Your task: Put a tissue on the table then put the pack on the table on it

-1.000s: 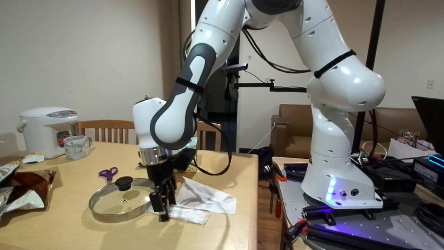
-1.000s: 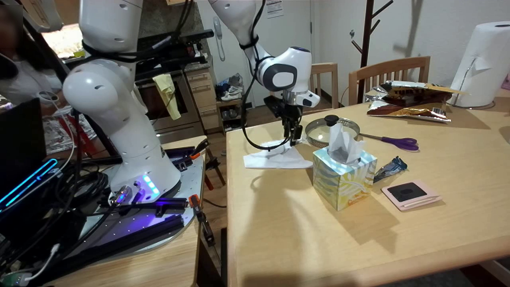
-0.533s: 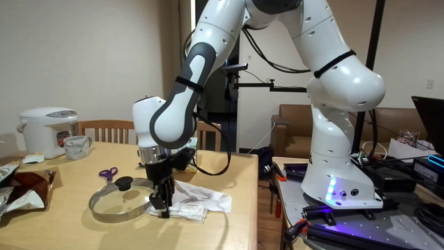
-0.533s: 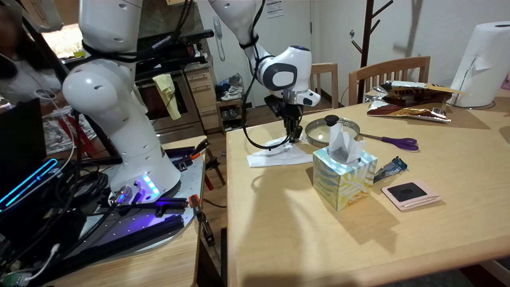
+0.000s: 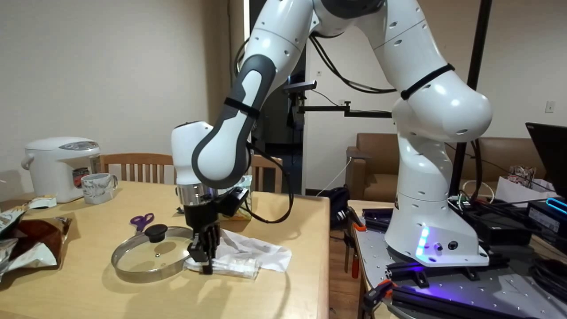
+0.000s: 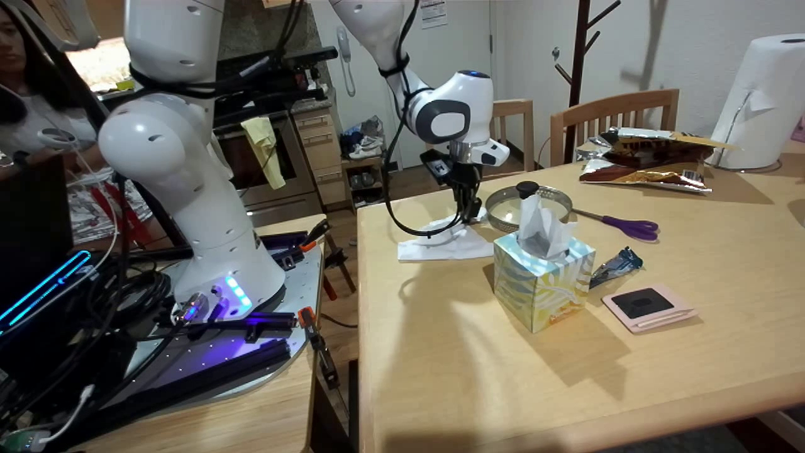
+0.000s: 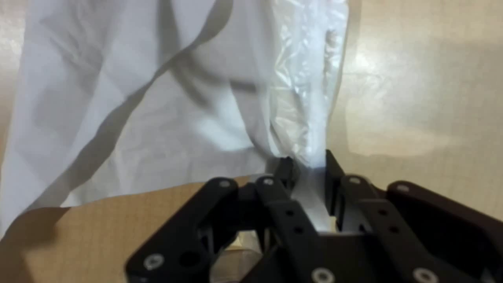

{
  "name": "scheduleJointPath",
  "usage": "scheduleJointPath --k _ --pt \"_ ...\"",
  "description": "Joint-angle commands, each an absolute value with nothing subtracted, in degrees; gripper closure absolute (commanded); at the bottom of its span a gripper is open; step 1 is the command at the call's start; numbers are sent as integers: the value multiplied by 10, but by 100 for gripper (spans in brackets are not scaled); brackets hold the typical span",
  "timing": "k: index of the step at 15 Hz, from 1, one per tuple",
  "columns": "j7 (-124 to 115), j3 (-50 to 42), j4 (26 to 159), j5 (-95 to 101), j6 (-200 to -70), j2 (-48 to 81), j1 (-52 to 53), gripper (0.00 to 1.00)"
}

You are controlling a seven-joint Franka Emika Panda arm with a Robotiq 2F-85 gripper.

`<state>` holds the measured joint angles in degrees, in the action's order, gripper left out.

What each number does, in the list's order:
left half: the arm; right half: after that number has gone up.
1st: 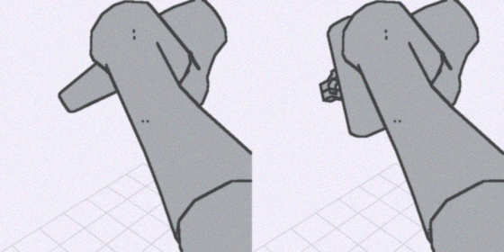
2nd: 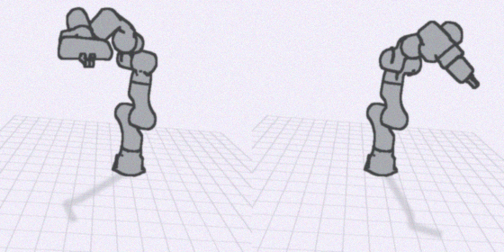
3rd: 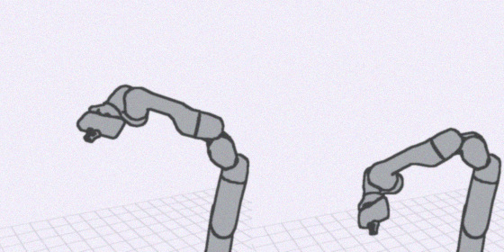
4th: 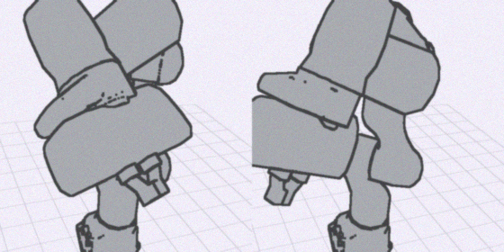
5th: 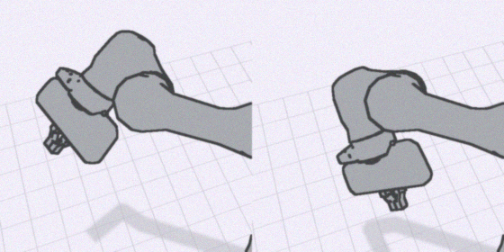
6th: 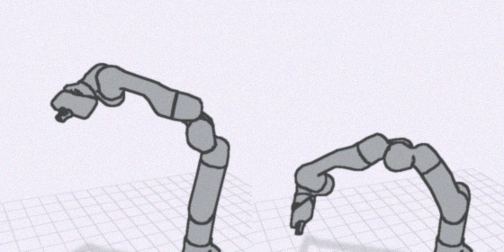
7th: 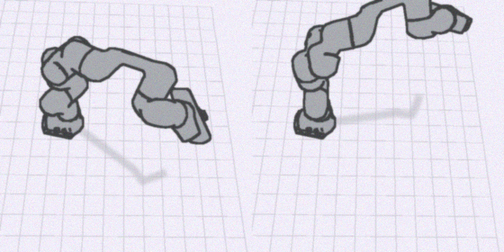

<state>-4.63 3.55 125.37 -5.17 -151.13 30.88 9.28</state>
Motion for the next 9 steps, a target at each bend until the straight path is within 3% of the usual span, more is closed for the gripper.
scheduleJointPath --k 1,9 --pt "-66 31 1285 -46 -1523 268 88 95" --pt "-87 21 1326 -37 -1520 198 93 95"
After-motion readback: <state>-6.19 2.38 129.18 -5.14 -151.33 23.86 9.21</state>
